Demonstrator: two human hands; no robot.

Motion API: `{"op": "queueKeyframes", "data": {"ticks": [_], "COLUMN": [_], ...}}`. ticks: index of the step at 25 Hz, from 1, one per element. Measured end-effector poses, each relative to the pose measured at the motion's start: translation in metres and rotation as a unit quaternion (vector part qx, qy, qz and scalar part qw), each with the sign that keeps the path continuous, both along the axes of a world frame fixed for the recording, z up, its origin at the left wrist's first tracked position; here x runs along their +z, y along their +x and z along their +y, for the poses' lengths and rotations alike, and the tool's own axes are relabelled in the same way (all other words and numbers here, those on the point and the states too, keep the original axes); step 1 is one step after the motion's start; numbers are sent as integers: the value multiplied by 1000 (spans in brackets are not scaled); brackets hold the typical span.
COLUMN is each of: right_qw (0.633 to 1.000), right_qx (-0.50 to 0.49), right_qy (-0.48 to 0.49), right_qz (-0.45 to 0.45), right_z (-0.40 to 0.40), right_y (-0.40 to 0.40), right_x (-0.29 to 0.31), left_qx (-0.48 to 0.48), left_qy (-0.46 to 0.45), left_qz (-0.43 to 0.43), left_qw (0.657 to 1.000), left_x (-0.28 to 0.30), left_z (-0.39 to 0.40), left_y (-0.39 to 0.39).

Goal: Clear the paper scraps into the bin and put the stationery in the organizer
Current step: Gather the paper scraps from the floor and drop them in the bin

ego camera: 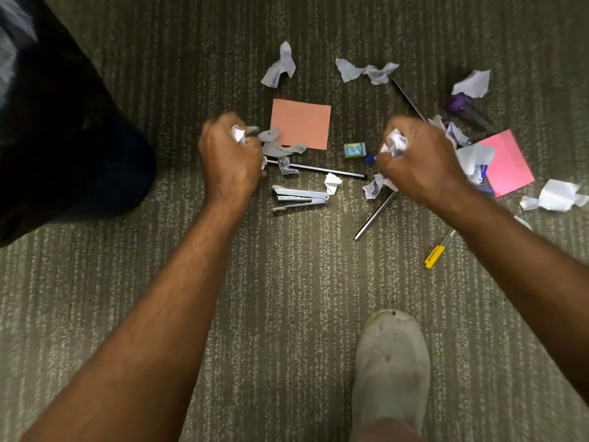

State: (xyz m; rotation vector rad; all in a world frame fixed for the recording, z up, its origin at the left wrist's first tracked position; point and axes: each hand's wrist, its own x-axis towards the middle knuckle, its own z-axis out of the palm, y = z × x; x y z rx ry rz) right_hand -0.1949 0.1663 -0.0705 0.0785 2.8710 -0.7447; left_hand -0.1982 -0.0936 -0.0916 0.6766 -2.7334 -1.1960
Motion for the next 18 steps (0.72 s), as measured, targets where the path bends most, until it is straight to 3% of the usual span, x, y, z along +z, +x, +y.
{"op": "queueKeyframes", "data": {"ticks": [4,13,18], "right_qw": [999,980,990], "right_qx": [20,40,49], "right_qy": [26,142,102], "right_qz": [-9,-133,-86], "right_z": [4,-5,-12], "right_y": [25,27,21], "right_x": [-1,-16,-3], "left_qx": [19,-95,-79], "left_qy": [47,-99,-116], "left_qz": [14,-86,-59], "left_qw": [999,987,988], "left_x": [0,-15,-19], "left_z": [-3,-11,-17], "left_y": [12,8,10]}}
